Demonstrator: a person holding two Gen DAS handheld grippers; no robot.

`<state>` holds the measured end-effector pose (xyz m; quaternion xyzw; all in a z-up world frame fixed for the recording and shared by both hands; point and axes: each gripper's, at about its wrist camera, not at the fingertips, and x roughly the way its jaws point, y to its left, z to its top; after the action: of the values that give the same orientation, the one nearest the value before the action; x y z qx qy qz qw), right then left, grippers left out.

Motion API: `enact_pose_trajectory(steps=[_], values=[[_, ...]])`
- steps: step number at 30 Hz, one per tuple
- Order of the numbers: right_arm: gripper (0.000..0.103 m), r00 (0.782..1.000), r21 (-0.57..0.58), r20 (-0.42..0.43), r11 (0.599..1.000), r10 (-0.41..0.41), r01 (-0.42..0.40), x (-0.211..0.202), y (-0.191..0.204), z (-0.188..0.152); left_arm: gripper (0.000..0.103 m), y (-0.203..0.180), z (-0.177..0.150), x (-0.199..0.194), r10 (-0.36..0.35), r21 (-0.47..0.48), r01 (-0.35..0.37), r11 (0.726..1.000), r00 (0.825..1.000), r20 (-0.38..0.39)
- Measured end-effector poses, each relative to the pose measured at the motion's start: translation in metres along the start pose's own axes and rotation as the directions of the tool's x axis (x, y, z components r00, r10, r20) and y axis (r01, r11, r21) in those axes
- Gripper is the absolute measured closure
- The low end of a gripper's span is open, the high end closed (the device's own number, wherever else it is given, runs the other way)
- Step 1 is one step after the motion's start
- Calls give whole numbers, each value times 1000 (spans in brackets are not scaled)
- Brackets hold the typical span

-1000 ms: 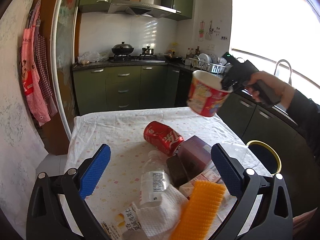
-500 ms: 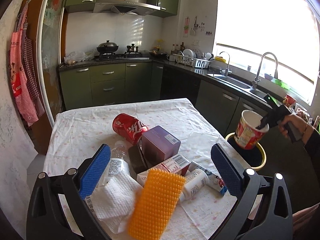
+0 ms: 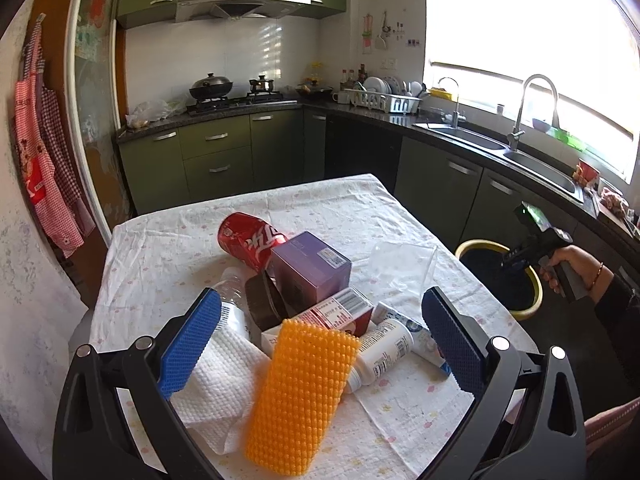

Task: Collect trash
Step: 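Carry the paper bucket over the yellow-rimmed bin and release it, then grasp the orange mesh scrubber with the left gripper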

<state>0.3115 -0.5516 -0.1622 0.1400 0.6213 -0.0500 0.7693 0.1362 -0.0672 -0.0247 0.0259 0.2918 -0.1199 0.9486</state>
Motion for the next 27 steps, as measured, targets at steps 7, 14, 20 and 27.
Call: enact_pose_trajectory(steps=[7, 14, 20, 27], values=[[57, 991, -55, 89, 994, 98, -93, -41, 10, -44, 4, -2, -26, 22, -57, 83, 65, 994, 994, -97], [54, 979, -139, 105, 977, 177, -161, -60, 38, -70, 10, 9, -52, 44, -109, 102, 133, 986, 971, -214], [53, 975, -196, 111, 966, 194, -170, -75, 57, -92, 15, 18, -70, 53, -64, 117, 97, 988, 963, -263], [53, 969, -228, 112, 955, 219, -189, -87, 73, -116, 42, 26, -81, 62, -70, 91, 104, 990, 947, -313]])
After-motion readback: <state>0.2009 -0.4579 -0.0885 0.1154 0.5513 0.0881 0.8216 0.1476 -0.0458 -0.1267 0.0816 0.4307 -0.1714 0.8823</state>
